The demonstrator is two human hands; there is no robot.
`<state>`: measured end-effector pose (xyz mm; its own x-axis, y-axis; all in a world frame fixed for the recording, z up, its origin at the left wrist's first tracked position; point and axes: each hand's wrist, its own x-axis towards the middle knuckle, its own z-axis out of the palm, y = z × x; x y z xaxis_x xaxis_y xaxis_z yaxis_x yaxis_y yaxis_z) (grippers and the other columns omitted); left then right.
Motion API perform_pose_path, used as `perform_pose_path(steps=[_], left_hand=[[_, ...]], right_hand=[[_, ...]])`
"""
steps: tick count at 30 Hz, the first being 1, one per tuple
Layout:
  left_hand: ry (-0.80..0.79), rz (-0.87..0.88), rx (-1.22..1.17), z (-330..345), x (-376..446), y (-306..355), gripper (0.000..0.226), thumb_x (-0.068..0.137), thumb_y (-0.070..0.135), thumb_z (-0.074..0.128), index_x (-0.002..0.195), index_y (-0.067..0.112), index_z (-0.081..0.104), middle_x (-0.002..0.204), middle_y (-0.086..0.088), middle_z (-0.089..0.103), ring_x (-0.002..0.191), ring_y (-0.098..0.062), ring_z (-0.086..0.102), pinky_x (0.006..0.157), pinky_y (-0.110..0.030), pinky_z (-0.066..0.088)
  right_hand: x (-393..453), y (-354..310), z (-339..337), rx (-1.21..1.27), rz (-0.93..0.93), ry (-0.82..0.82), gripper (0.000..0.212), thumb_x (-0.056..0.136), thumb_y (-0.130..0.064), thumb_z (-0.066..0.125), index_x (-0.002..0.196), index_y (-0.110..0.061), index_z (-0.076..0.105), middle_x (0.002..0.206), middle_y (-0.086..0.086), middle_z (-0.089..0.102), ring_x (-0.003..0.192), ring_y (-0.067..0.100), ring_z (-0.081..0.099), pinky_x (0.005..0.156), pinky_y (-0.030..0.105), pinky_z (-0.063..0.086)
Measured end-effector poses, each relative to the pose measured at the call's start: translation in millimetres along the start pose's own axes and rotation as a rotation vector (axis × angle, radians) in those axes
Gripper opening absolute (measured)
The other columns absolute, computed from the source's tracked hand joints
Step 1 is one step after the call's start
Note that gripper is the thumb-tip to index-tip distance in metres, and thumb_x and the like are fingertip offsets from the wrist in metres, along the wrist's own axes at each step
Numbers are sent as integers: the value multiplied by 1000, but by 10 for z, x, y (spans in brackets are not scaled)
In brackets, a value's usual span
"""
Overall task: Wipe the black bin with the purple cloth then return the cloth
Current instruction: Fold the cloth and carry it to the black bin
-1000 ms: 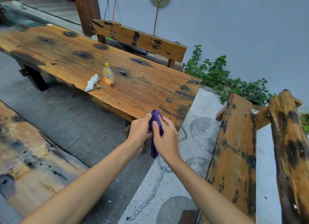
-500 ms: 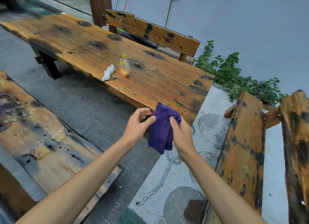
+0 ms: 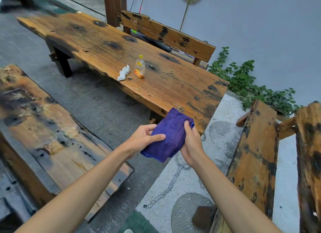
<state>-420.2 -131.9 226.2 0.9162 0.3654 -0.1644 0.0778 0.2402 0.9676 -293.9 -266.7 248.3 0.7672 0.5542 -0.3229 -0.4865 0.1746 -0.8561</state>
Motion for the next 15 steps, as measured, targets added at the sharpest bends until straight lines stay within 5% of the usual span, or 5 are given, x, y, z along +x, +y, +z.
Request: perform_pose_path(steps=[8, 11, 15], left_hand=[[123, 70, -189, 180, -453, 21, 38, 88, 20, 72, 125, 11, 67, 117, -11, 75, 101, -22, 73, 88, -33, 60], [190, 65, -208, 300, -679, -114, 32, 91, 19, 71, 123, 16, 68, 114, -10, 77, 97, -20, 75, 81, -32, 62], [333, 11, -275, 594, -988, -418, 19, 99, 11, 64, 116, 19, 68, 102, -9, 79, 84, -17, 78, 67, -28, 61]], right_hand=[[-397, 6, -46, 138, 146, -470, 44, 95, -15, 64, 136, 1, 57, 138, 23, 61, 128, 34, 60, 109, 48, 48], [-577, 130, -96, -69, 35, -527, 44, 93, -10, 66, 135, -2, 58, 134, 21, 65, 126, 34, 61, 108, 47, 48], [-978, 406, -272, -553, -201, -525, 28, 96, -21, 67, 124, -18, 66, 120, -2, 75, 113, 12, 69, 95, 30, 54]])
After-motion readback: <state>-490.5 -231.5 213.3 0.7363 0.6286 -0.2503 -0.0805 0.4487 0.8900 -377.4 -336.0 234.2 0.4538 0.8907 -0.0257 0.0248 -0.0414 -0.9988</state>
